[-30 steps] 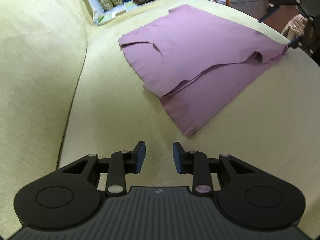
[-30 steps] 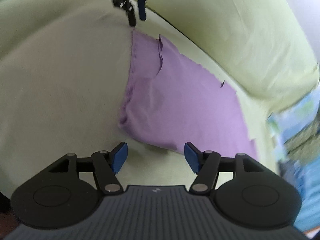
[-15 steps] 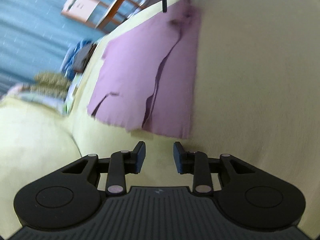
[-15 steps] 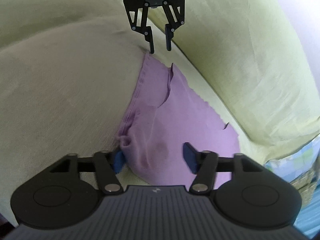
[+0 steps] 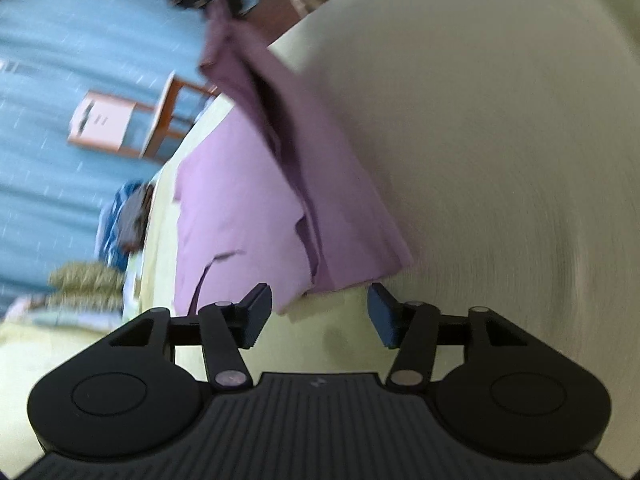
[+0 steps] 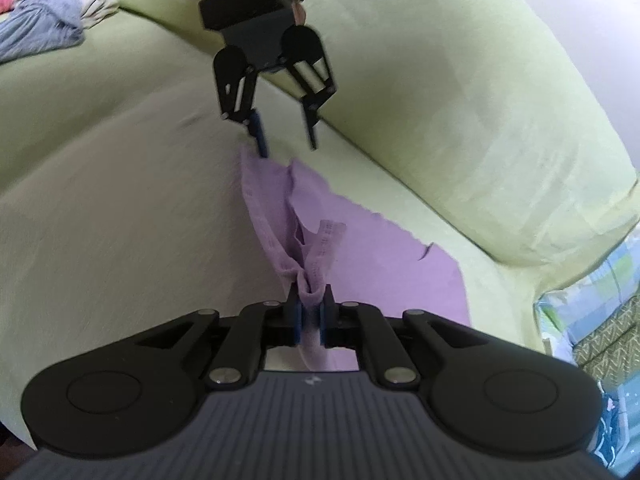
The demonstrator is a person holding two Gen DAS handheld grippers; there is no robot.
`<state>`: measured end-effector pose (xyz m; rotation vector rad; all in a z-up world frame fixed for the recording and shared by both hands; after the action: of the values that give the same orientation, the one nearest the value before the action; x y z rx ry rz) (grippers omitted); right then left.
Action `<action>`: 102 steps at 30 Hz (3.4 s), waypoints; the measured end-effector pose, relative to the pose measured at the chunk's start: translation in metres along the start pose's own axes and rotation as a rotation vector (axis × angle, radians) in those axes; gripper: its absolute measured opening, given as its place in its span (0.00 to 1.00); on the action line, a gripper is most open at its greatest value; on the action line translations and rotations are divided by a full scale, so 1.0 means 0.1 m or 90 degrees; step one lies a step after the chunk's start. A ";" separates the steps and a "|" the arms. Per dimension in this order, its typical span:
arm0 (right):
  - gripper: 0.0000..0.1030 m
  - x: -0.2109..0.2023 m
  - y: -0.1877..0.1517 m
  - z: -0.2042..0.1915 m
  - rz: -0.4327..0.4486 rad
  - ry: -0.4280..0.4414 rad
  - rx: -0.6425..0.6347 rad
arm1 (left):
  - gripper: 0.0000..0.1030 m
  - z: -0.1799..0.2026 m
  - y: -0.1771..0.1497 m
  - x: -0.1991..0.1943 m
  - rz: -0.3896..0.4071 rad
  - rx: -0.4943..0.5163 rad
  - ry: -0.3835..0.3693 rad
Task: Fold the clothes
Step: 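Grasp the top's edge with the right gripper while the left gripper grasps its other end, then lift the held edge with both grippers and fold it over lengthwise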
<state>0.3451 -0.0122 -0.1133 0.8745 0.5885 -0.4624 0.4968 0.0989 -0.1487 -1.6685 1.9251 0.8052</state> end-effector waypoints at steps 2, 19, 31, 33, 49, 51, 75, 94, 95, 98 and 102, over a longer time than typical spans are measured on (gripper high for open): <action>0.04 -0.04 0.01 0.03 0.001 -0.006 0.004 | 0.56 -0.01 -0.02 0.03 0.013 0.017 -0.011; 0.04 0.09 0.01 0.28 -0.005 -0.024 0.042 | 0.56 0.08 0.12 0.04 0.014 -0.219 -0.028; 0.04 0.14 0.02 0.41 -0.009 -0.011 0.036 | 0.47 -0.25 0.04 0.33 0.011 -0.250 0.032; 0.04 0.14 0.01 0.40 -0.010 -0.008 0.037 | 0.20 -0.28 0.01 0.34 0.002 -0.247 0.013; 0.04 0.15 -0.06 0.86 -0.045 0.089 0.238 | 0.03 -1.03 -0.19 0.24 -0.039 -0.359 -0.239; 0.04 0.17 -0.12 1.01 -0.049 0.118 0.298 | 0.03 -1.21 -0.26 0.32 -0.050 -0.389 -0.280; 0.04 1.23 -1.59 2.82 -0.106 0.347 0.673 | 0.02 -2.54 -1.20 2.14 -0.113 -0.556 -0.475; 0.22 1.41 -2.15 2.84 -0.142 0.366 0.816 | 0.07 -2.44 -1.57 2.42 -0.124 -0.821 -0.460; 0.23 1.41 -2.16 2.85 -0.143 0.364 0.819 | 0.07 -2.45 -1.58 2.42 -0.123 -0.845 -0.457; 0.23 1.41 -2.18 2.83 -0.144 0.349 0.841 | 0.07 -2.45 -1.65 2.44 -0.124 -0.898 -0.452; 0.07 1.42 -2.16 2.79 -0.159 0.328 0.853 | 0.02 -2.44 -1.65 2.39 -0.128 -0.909 -0.434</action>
<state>0.4024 -0.3800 -0.1883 2.2553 0.8529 -0.8888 0.6301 -0.2562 -0.1573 -1.7022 0.5476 2.5482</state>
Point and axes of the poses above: each gripper's, at about its wrist camera, not at the fingertips, and x roughly the way its jaws point, z to its right, y to its top, the point moved 9 cm from there along x, roughly the way its jaws point, and after that the axes turned 2 degrees about x, right-handed, at the moved point
